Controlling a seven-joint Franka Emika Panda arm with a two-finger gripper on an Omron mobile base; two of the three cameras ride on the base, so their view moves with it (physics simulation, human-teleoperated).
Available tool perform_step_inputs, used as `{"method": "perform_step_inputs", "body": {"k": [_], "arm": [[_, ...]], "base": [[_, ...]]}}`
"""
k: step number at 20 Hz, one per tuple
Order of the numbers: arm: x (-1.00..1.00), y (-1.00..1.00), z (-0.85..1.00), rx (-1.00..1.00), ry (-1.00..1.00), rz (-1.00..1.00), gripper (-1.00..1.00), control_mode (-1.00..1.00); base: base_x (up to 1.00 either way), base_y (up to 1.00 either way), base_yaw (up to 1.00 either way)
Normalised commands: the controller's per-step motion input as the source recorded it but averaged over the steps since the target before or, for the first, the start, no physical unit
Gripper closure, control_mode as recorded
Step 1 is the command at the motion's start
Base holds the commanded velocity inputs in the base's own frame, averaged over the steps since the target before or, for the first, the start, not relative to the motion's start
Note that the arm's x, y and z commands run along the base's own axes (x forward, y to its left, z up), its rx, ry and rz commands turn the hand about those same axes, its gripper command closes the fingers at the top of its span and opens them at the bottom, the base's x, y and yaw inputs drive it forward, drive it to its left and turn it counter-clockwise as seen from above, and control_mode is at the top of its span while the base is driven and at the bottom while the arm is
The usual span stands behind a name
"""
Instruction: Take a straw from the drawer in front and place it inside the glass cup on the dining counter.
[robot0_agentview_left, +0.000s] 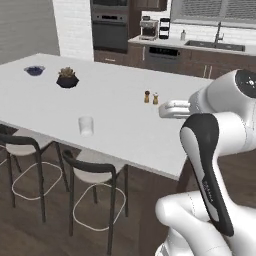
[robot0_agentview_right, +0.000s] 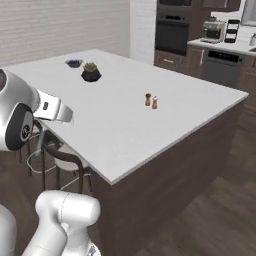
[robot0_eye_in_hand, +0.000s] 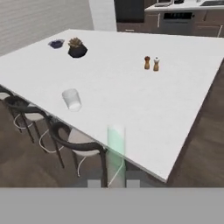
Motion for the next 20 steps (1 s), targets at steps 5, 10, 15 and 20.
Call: {"method": "perform_step_inputs", "body": {"k": [5,10,15,20], "arm": [[0.0,0.0,0.0,0.0,0.0,0.0,1.0,1.0],[0.0,0.0,0.0,0.0,0.0,0.0,1.0,1.0],[0.0,0.0,0.0,0.0,0.0,0.0,1.0,1.0],[0.0,0.0,0.0,0.0,0.0,0.0,1.0,1.0]], "base": [[0.17,1.0,-0.57],[0.0,1.0,-0.52],[-0.05,0.99,-0.49],[0.0,0.9,-0.47]]}}
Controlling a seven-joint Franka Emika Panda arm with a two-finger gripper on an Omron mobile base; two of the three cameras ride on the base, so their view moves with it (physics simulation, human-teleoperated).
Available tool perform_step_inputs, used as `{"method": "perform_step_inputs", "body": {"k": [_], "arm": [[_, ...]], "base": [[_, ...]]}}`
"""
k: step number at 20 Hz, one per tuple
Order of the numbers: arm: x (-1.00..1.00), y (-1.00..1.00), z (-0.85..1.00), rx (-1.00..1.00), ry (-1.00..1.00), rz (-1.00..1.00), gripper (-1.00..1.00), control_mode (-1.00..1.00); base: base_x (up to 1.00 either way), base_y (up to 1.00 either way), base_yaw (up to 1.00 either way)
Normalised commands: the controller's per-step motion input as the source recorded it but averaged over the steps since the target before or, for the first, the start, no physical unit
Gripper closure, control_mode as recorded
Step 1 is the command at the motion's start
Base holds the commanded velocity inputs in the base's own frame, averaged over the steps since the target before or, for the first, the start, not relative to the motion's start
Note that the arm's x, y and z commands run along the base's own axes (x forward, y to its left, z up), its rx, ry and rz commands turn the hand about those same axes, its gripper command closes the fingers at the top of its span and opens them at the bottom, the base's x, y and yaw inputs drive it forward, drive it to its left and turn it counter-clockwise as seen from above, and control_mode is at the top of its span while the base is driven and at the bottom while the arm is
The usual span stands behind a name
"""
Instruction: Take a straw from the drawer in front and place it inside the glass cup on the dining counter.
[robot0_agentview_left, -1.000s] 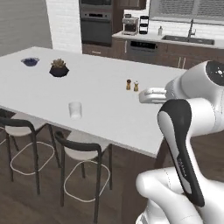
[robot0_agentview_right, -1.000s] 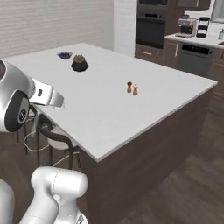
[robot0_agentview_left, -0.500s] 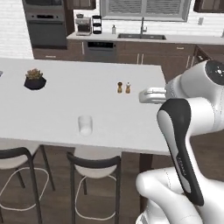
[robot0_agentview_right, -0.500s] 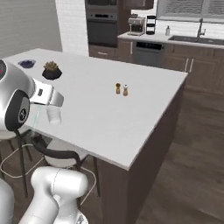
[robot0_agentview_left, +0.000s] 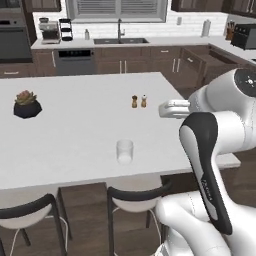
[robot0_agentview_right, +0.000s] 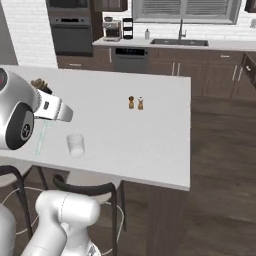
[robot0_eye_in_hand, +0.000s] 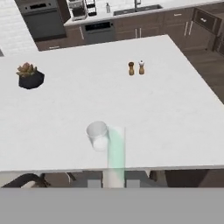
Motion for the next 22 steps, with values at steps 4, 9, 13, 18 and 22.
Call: {"method": "perform_step_inputs", "body": {"k": [4,9,13,18,22], "arm": [[0.0,0.0,0.0,0.0,0.0,0.0,1.0,1.0],[0.0,0.0,0.0,0.0,0.0,0.0,1.0,1.0],[0.0,0.0,0.0,0.0,0.0,0.0,1.0,1.0],[0.12,0.0,0.0,0.0,-0.01,0.01,1.0,-1.0],[0.0,-0.26,0.0,0.0,-0.16,0.24,1.0,-1.0]], "base": [[0.04,0.66,-0.29],[0.65,0.37,-0.07],[0.99,0.09,0.0],[0.45,0.03,0.0],[0.0,0.0,0.0]]}}
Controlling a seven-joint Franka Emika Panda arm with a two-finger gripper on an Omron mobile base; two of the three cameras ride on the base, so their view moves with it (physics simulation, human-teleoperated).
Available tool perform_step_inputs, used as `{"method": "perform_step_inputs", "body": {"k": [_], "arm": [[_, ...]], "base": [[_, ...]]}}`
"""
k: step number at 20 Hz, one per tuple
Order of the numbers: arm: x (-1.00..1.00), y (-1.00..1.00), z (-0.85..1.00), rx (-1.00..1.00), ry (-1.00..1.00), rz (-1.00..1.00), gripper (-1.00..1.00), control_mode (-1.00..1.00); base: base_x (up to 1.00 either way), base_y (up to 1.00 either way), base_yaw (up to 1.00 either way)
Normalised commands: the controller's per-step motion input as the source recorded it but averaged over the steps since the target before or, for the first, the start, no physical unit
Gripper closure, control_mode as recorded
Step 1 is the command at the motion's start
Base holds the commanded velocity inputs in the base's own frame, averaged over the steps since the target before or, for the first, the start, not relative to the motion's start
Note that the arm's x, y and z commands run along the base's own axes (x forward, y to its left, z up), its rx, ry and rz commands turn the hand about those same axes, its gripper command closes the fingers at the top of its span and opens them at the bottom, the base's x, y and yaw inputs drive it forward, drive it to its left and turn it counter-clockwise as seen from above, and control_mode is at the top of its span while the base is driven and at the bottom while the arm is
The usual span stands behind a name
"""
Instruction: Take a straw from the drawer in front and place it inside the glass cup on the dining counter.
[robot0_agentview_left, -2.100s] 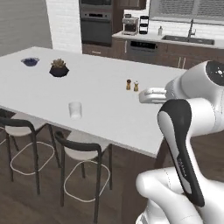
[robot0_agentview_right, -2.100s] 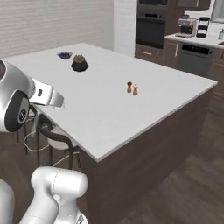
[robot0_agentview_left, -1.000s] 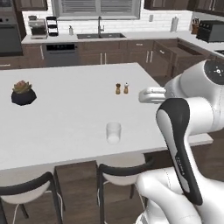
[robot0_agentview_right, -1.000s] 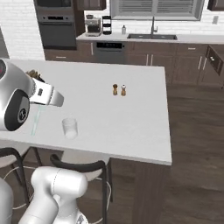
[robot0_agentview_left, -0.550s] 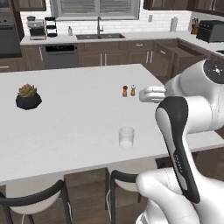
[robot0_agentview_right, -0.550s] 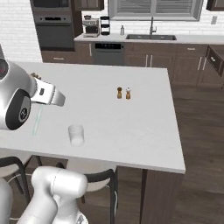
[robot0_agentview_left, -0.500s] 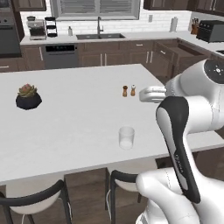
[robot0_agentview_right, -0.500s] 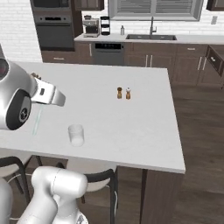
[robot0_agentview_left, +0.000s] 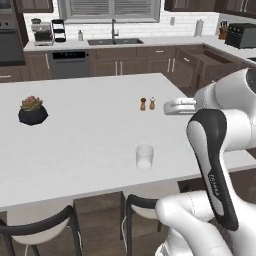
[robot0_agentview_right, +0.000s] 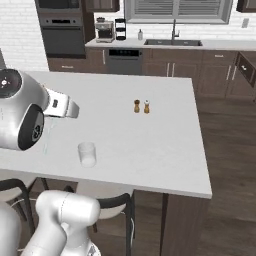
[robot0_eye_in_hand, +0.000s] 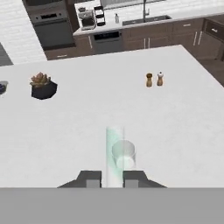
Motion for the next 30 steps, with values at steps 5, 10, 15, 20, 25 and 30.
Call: {"method": "perform_step_inputs", "body": {"k": [5,10,15,20,25,30], "arm": [[0.08,-0.52,0.0,0.04,-0.19,0.54,1.0,-1.0],[0.25,-0.31,0.0,0.06,-0.19,0.6,1.0,-1.0],[0.45,0.04,-0.1,0.05,-0.01,0.53,1.0,-1.0],[0.14,0.58,-0.13,0.01,0.0,0.43,1.0,-1.0],[-0.01,0.49,-0.15,0.04,0.0,0.37,1.0,-1.0],[0.0,0.07,-0.35,0.12,-0.01,0.32,1.0,-1.0]], "base": [[0.0,0.0,0.0],[0.0,0.0,0.0],[0.0,0.0,0.0],[0.0,0.0,0.0],[0.0,0.0,0.0],[0.0,0.0,0.0]]}}
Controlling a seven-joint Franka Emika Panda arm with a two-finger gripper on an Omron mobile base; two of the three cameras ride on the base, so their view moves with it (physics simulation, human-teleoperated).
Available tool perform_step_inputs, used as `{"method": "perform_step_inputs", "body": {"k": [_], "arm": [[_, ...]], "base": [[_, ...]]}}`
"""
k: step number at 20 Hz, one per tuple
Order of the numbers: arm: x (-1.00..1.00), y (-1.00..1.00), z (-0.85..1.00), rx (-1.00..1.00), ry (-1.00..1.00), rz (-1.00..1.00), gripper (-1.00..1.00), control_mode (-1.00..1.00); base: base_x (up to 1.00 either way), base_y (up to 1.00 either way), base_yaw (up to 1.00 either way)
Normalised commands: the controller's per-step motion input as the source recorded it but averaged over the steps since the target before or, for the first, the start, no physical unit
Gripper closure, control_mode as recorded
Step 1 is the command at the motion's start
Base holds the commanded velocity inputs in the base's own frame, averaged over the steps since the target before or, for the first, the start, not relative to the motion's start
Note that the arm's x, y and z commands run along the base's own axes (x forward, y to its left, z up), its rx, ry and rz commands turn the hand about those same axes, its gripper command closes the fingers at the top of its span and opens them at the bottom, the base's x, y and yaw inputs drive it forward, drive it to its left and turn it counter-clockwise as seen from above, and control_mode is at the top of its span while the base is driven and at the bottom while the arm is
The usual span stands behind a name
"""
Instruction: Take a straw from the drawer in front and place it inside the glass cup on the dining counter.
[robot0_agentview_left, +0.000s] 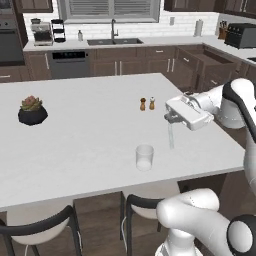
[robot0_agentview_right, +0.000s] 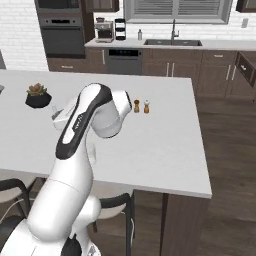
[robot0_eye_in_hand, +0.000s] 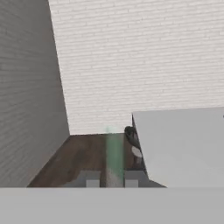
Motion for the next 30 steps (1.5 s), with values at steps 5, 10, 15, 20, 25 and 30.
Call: {"method": "perform_step_inputs", "body": {"k": [5,10,15,20,25,30], "arm": [[0.09,0.01,-0.33,0.15,-0.03,0.26,1.0,-1.0],[0.22,0.0,-0.13,0.11,-0.06,0.21,1.0,-1.0],[0.3,0.0,0.0,0.01,-0.1,0.12,1.0,-1.0],[0.16,0.0,-0.15,0.0,-0.09,0.04,1.0,-1.0],[-0.01,0.0,-0.41,-0.02,-0.12,0.0,1.0,-1.0],[0.0,0.0,-0.26,-0.01,-0.16,0.0,1.0,-1.0]], "base": [[0.0,0.0,0.0],[0.0,0.0,0.0],[0.0,0.0,0.0],[0.0,0.0,0.0],[0.0,0.0,0.0],[0.0,0.0,0.0]]}}
